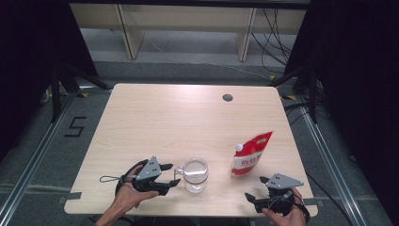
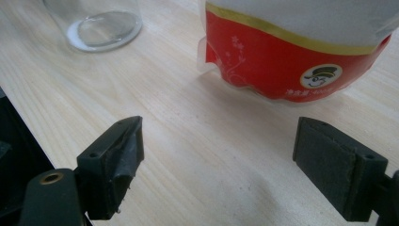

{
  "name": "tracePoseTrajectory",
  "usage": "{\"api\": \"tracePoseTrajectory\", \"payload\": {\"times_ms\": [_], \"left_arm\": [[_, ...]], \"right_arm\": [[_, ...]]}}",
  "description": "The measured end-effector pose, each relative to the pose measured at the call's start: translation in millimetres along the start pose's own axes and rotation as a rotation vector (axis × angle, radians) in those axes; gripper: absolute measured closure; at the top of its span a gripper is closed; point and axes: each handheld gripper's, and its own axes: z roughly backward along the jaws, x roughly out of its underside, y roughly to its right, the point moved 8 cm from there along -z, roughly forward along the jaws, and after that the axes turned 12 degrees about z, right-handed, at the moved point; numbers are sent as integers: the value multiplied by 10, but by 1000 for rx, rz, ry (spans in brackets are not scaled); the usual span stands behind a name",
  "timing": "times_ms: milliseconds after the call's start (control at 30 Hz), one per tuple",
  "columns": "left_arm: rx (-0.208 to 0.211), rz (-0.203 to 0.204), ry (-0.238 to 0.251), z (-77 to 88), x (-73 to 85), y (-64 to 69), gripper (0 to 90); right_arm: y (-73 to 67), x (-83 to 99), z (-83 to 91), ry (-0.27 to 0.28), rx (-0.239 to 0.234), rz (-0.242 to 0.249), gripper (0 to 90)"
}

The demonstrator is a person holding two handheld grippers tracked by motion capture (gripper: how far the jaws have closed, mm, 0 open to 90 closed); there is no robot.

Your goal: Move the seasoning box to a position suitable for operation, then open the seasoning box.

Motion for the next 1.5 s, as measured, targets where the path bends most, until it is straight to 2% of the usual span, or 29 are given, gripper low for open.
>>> {"api": "tracePoseTrajectory", "payload": {"times_ms": [67, 100, 133, 200, 267, 333, 367, 400, 433, 600, 633, 667, 767, 900, 933, 1033, 1067, 1133, 1167, 1200, 1267, 1300, 1333, 1367, 1400, 1500], "left_arm": [[8, 26, 8, 57, -27, 36, 350], [7, 36, 9, 100, -41, 55, 339], [11, 39, 6, 115, -44, 64, 334], [10, 50, 3, 139, -59, 82, 327], [2, 48, 7, 154, -75, 79, 318], [10, 68, 15, 185, -110, 85, 309], [10, 68, 15, 185, -110, 85, 309], [30, 52, 27, 195, -137, 83, 309], [20, 84, 32, 201, -140, 88, 310], [17, 94, 30, 223, -148, 70, 315], [13, 79, 26, 233, -151, 56, 315], [10, 114, 37, 236, -155, 66, 323], [-2, 109, 30, 266, -165, 46, 325], [3, 120, 63, 321, -240, 44, 351], [4, 88, 64, 345, -267, 35, 395], [10, 89, 72, 343, -281, 49, 462], [1, 53, 65, 342, -282, 45, 505], [-3, 58, 66, 337, -279, 56, 539], [-3, 39, 63, 336, -282, 52, 593], [-5, 42, 81, 328, -299, 72, 680], [-12, 28, 88, 334, -314, 75, 707], [-12, 35, 103, 334, -334, 90, 759], [-17, 25, 106, 344, -356, 97, 821], [-17, 29, 116, 343, -375, 110, 842], [-20, 15, 117, 344, -388, 110, 861], [-13, 18, 124, 329, -418, 117, 890]], "right_arm": [[6, -11, -3, 8, -1, 21, 178], [-17, -14, -11, 7, -23, 26, 180], [-3, -19, -6, 11, -4, 39, 180], [-23, -28, -11, 14, -20, 37, 181], [-27, -28, -8, 9, -20, 34, 181], [-16, -23, -10, 7, -8, 39, 182], [-16, -23, -10, 7, -8, 39, 182], [-16, -22, -10, 6, -10, 40, 183], [-42, -16, -4, -3, -11, 9, 183], [-17, -21, -13, 6, -4, 39, 188], [-16, -21, -14, 4, -4, 40, 188], [-14, -26, -15, 6, -4, 45, 191], [-16, -28, -16, 4, -7, 50, 193], [-9, -38, -12, 9, -1, 49, 193], [-8, -35, -9, 7, 1, 47, 193], [-15, -30, -11, 4, -4, 56, 197], [-28, -38, -8, 8, -9, 61, 212], [-26, -46, -13, 14, -12, 74, 217], [-31, -49, -15, 15, -13, 73, 217], [-38, -44, -14, 10, -7, 66, 216], [-37, -47, -14, 13, -8, 67, 216], [-38, -49, -12, 14, -10, 69, 219], [-43, -50, -8, 12, -15, 67, 232], [-41, -54, -6, 15, -12, 68, 234], [-37, -58, -3, 15, -4, 67, 234], [-59, -63, -6, 15, -12, 66, 246]]}}
